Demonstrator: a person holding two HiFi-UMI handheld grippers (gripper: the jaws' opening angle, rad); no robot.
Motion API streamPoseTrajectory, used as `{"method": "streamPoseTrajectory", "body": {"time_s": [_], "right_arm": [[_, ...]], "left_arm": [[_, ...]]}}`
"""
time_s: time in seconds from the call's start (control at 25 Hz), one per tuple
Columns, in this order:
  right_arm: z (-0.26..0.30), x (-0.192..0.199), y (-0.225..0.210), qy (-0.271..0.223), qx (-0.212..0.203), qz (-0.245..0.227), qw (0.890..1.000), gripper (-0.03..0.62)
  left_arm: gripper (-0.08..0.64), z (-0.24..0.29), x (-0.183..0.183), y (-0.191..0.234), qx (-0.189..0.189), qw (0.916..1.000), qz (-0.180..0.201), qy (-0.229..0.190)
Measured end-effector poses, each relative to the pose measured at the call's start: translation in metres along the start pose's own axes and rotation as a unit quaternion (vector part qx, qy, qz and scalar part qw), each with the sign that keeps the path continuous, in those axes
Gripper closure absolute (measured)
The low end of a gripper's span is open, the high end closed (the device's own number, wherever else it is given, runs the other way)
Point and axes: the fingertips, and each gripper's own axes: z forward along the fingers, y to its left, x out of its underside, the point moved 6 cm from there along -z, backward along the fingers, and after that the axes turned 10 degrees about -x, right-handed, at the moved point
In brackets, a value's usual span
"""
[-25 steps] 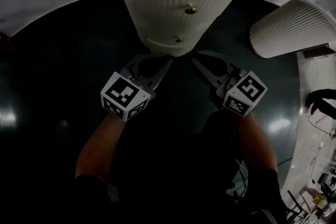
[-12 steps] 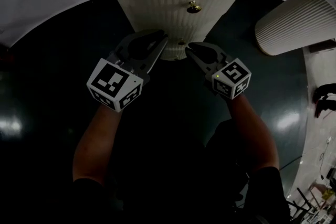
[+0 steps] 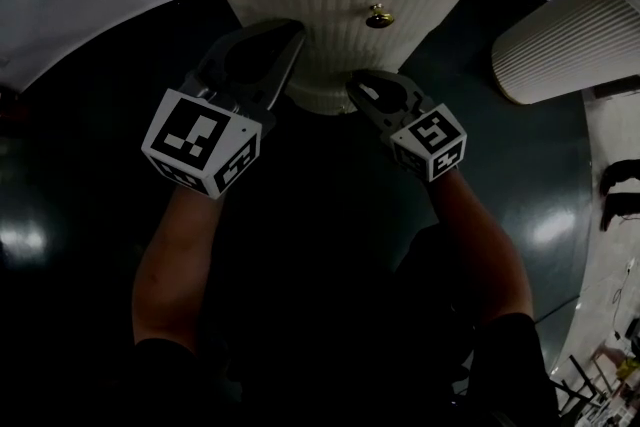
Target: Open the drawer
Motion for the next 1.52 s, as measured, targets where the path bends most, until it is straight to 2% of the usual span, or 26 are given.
{"method": "streamPoseTrajectory", "body": {"time_s": [0.12,0.24,0.32,0.56,0.8,1.24,1.4,1.52], "right_arm": [[0.003,0.004,-0.002,0.000,-0.011,-0.025,1.000,0.551],[0.003,0.005,-0.005,0.031,-0.014,-0.082,0.996,0.551],[0.002,0.005,-0.006,0.044,-0.018,-0.097,0.994,0.551],[0.002,0.020,-0.006,0.056,-0.012,-0.084,0.995,0.551],[-0.001,0.020,-0.006,0.016,-0.042,-0.036,0.998,0.551],[-0.013,0.022,0.010,0.054,-0.087,-0.073,0.992,0.551],[-0.022,0.026,0.022,0.056,-0.094,-0.058,0.992,0.551],[-0.028,0.031,0.028,0.051,-0.097,-0.039,0.993,0.551]], "left_arm": [[0.548,0.002,0.004,0.001,-0.005,1.0000,-0.007,-0.004],[0.548,0.004,0.006,0.000,-0.006,0.9999,-0.010,-0.007],[0.548,0.004,0.006,0.000,-0.006,0.9999,-0.010,-0.008],[0.548,0.002,0.004,0.000,-0.011,0.9996,-0.021,-0.012],[0.548,-0.001,0.002,-0.001,-0.011,0.9995,-0.027,-0.012],[0.548,0.000,0.000,0.001,0.010,0.9992,-0.038,-0.001],[0.548,-0.004,-0.003,-0.006,0.014,0.9986,-0.051,0.001],[0.548,-0.010,0.000,-0.017,0.016,0.9990,-0.042,0.002]]}}
